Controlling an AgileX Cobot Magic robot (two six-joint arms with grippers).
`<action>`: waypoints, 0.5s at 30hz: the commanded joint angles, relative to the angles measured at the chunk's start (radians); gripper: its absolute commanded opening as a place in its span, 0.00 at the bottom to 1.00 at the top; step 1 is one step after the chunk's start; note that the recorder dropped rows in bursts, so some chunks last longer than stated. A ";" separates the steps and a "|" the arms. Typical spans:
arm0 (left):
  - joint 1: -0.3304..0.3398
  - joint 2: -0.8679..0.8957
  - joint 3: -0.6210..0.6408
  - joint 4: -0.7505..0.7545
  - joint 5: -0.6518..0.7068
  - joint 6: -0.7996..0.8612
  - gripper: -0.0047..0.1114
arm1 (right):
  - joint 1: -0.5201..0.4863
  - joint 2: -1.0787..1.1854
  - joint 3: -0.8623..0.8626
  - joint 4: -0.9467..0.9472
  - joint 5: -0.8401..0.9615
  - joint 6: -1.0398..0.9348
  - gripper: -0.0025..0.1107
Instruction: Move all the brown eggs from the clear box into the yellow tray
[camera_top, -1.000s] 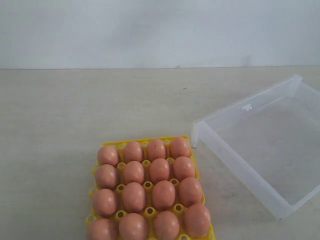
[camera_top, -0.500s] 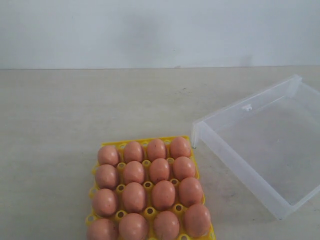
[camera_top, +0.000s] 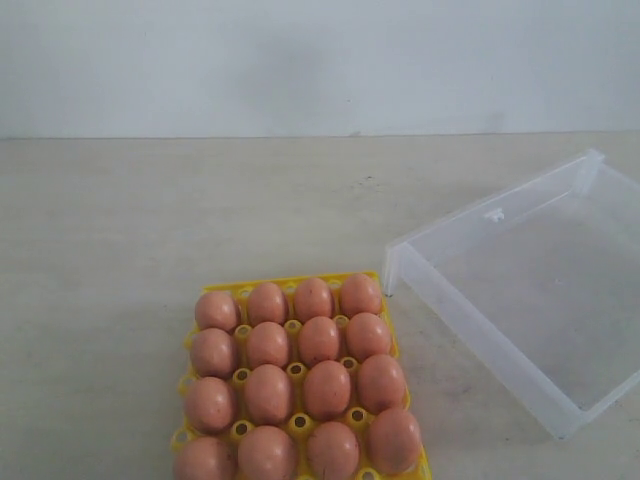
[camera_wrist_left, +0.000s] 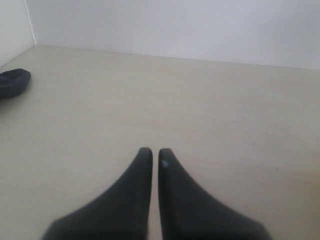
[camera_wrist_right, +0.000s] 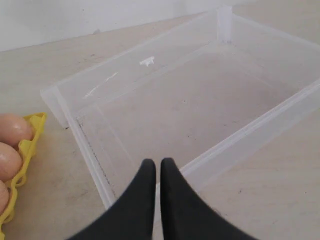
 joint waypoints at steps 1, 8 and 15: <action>-0.003 -0.003 0.004 0.000 -0.003 0.004 0.08 | -0.004 -0.006 -0.003 -0.003 0.007 0.026 0.02; -0.003 -0.003 0.004 0.000 -0.003 0.004 0.08 | -0.004 -0.006 -0.003 -0.029 0.005 0.008 0.02; -0.003 -0.003 0.004 0.000 -0.003 0.004 0.08 | -0.004 -0.006 -0.003 -0.013 -0.211 -0.039 0.02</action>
